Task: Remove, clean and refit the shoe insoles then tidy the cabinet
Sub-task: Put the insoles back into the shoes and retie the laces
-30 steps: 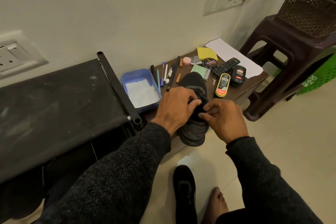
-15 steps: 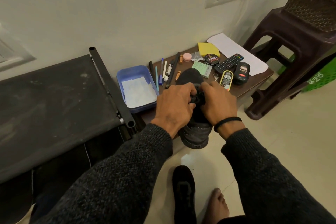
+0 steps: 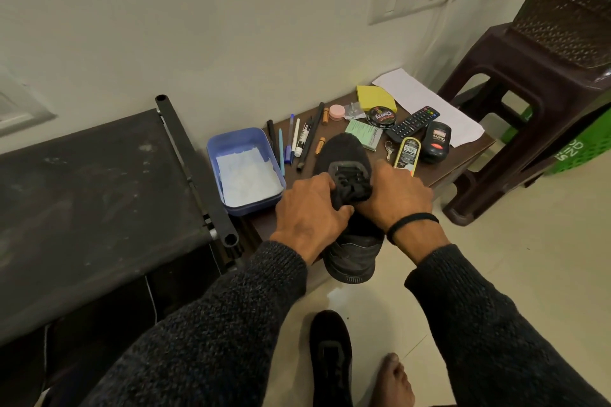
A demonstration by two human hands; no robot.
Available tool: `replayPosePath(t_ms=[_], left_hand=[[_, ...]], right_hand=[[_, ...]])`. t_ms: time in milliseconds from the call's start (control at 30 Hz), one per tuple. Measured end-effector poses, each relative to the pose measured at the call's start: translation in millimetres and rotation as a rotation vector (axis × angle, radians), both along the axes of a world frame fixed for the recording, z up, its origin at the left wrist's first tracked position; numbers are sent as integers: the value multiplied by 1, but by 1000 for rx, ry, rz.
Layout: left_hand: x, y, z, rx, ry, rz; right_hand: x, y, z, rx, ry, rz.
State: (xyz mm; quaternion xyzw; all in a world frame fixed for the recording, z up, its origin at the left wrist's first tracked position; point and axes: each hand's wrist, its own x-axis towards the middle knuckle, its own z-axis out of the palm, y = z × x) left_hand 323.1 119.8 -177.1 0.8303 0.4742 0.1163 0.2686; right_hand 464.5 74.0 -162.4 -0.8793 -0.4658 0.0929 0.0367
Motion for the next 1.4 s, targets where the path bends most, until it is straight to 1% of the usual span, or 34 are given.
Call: replayPosePath(t_ms=[100, 200, 267, 333, 367, 433, 500, 567, 633, 733, 867, 1000, 1100, 1200, 1300, 1400], left_hand=[[-2, -1, 4, -86, 7, -17], [-7, -7, 7, -85, -58, -21], [-16, -14, 12, -38, -118, -75], [-28, -21, 16, -19, -104, -167], [-32, -25, 19, -41, -54, -221], [-41, -34, 23, -126, 73, -317], [-48, -44, 28, -140, 124, -374], [-53, -54, 36, -58, 111, -373], [-60, -68, 49, 2, 79, -366], [-79, -95, 71, -28, 15, -400], [-111, -127, 105, -123, -26, -483], [-140, -155, 134, -263, 9, -560], [-154, -169, 136, -305, 89, -578], [-164, -179, 125, -426, 147, -555], [-171, -185, 101, -535, 195, -519], [-172, -187, 70, -528, 318, -487]], right_hand=[[0, -22, 27, -45, 195, -16], [-5, -49, 42, -37, 234, 53], [-12, -66, 48, -120, 278, 164], [-23, -76, 47, -232, 333, 247], [-28, -79, 44, -258, 344, 254], [-38, -82, 39, -217, 339, 208], [-48, -88, 38, -113, 294, 181], [-56, -100, 47, -32, 205, 216], [-64, -118, 65, -5, 165, 245], [-78, -152, 94, -14, 159, 272], [-100, -200, 134, -21, 193, 346], [-118, -237, 162, -88, 326, 369], [-130, -250, 159, -172, 451, 361], [-139, -255, 138, -223, 561, 358], [-148, -254, 107, -285, 612, 345], [-154, -247, 70, -355, 666, 315]])
